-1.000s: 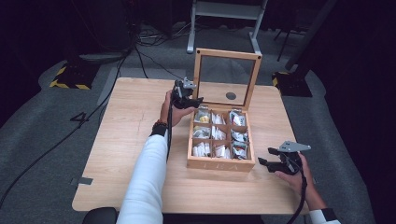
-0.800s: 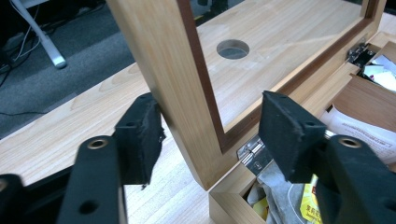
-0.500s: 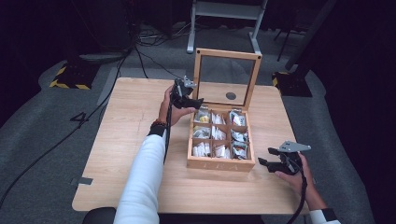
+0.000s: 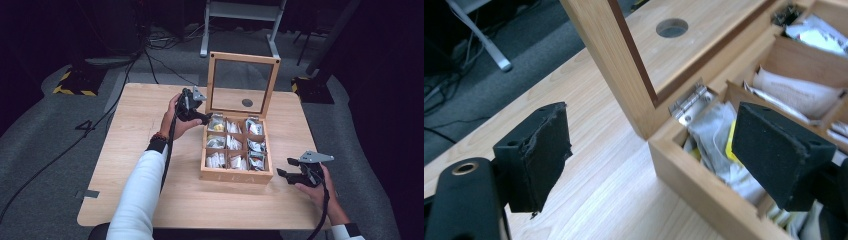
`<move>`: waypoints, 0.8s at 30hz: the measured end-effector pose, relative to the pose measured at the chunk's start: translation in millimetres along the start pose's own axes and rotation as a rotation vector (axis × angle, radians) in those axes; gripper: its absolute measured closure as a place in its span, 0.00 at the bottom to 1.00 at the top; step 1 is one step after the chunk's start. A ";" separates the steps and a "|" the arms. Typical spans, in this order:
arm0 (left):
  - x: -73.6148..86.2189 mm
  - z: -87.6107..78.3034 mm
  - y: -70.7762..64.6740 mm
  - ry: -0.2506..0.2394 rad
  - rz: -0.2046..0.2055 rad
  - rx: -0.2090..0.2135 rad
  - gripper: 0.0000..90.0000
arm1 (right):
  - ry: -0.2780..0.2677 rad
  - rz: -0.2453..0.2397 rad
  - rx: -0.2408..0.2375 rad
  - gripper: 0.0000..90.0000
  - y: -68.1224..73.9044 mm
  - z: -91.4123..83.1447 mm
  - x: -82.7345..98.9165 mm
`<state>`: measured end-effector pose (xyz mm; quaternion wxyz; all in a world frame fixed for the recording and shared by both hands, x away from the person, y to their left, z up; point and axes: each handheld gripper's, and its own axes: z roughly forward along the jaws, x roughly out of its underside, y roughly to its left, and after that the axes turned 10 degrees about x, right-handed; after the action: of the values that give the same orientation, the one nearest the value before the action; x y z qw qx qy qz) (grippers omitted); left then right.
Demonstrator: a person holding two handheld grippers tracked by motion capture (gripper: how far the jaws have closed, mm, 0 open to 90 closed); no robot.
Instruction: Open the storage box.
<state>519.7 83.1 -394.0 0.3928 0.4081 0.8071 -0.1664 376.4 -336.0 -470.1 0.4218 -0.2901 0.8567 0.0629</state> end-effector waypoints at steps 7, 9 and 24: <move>20.7 -17.9 -8.0 0.000 0.014 0.016 0.18 | -0.071 0.013 0.015 0.41 -1.3 -15.1 -12.2; 32.5 -23.5 -10.9 0.005 0.016 0.025 0.18 | -0.082 0.002 0.010 0.42 1.3 -17.8 -17.1; 88.6 -43.4 -34.3 0.052 0.068 0.052 0.19 | -0.138 -0.080 -0.059 0.41 31.6 -24.1 -44.8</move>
<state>439.3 134.5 -436.4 0.3666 0.4493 0.7982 -0.1632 363.8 -298.6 -425.1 0.4734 -0.3313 0.8110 0.0914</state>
